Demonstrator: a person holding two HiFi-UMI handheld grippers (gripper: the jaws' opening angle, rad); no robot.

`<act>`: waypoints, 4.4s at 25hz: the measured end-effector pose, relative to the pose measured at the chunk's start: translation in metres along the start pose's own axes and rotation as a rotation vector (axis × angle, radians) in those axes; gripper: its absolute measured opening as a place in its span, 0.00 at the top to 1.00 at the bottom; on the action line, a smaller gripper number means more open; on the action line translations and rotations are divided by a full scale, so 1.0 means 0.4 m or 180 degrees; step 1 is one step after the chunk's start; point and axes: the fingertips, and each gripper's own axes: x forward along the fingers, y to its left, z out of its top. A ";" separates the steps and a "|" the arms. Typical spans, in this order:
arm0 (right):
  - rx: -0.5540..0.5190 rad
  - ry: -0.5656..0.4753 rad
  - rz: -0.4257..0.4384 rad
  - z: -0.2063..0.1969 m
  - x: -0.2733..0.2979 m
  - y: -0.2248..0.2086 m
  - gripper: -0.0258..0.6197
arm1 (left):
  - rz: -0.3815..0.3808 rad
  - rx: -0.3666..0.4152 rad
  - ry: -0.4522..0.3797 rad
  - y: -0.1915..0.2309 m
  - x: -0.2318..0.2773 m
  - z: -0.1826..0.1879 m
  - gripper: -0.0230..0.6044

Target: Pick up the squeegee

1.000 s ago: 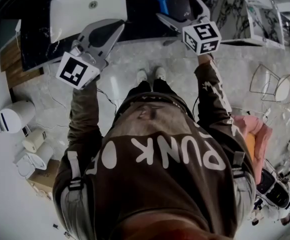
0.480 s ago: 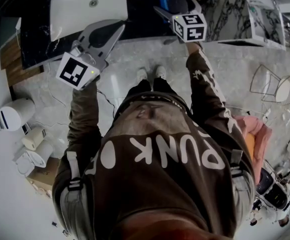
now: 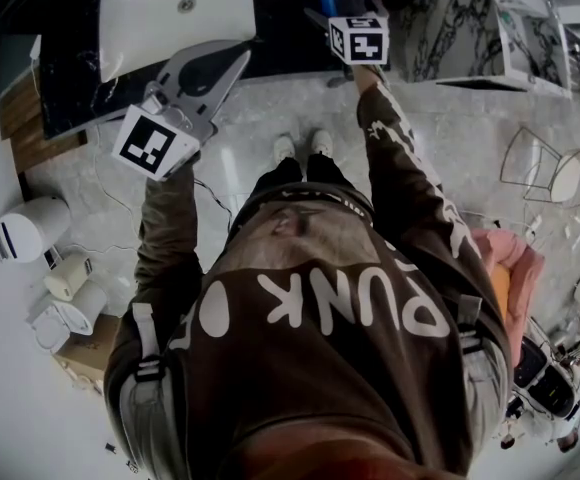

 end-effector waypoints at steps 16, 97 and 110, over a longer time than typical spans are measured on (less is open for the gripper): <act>0.0183 0.0604 -0.0302 -0.111 0.066 -0.030 0.14 | 0.0036 -0.0025 0.0000 0.001 -0.013 -0.004 0.96; -0.0067 -0.0002 -0.0178 0.084 -0.078 -0.031 0.73 | 0.0051 0.0046 -0.0020 -0.024 -0.006 0.028 0.96; -0.0354 -0.0793 0.0119 0.298 -0.285 0.039 0.73 | 0.0167 0.0132 -0.0055 0.015 -0.010 0.047 0.96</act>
